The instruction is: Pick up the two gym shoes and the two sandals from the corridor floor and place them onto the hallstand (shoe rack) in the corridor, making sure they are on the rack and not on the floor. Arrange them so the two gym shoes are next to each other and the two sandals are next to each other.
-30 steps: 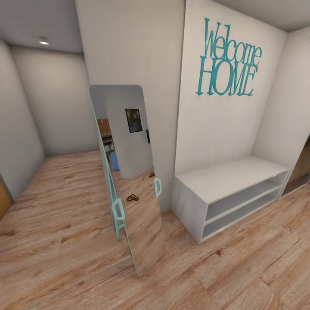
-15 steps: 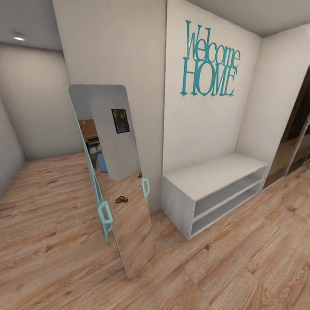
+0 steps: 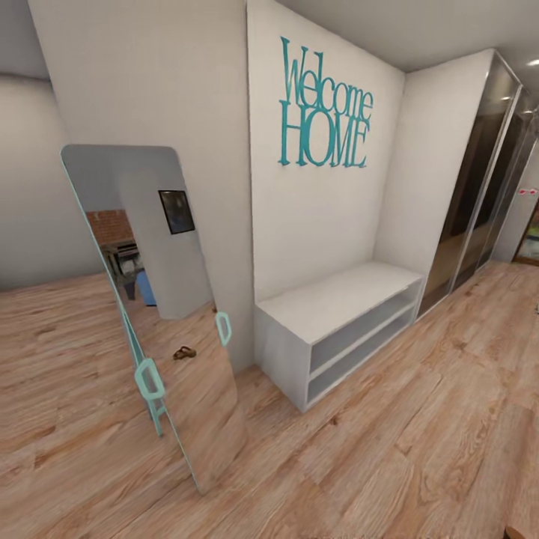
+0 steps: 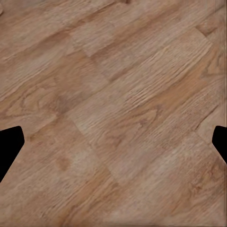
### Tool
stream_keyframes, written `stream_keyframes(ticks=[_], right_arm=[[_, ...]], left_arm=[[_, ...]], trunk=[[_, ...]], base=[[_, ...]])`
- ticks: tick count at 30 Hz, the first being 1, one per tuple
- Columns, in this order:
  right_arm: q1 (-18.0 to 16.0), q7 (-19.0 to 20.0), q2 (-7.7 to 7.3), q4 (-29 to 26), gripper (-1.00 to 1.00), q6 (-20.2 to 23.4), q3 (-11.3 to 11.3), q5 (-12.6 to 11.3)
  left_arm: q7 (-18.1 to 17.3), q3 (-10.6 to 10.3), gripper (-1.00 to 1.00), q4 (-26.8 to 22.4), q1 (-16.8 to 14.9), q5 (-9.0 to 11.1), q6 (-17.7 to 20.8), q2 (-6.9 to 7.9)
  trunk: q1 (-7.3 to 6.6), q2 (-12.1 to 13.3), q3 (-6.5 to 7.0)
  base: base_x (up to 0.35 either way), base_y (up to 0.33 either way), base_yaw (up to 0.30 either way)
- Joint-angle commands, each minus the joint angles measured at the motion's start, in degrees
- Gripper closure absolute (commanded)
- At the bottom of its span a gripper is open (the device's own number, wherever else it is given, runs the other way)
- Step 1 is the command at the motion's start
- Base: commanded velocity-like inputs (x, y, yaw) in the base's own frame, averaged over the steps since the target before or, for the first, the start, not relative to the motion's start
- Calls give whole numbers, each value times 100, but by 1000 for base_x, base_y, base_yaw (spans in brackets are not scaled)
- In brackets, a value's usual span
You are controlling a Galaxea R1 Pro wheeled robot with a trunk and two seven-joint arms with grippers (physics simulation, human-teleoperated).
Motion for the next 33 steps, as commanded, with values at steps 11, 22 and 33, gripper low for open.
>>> stream_keyframes(ticks=[11,22,33], right_arm=[[-5,-1,-2,3,-100,-17,-291,2],[-5,0,3,6,-100,-17,-471,5],[-5,1,4,7,-100,-25,-481,13]], left_arm=[[1,-21,-100,1,-2,18,-12,-25],[-1,-43,-100,2,-2,-18,-11,-31],[-1,-53,-100,-5,14,-63,-11,-42]], trunk=[[0,-3,-6],[0,-3,-6],[0,-3,-6]], base=[[0,0,-277],[0,0,-279],[0,0,-280]])
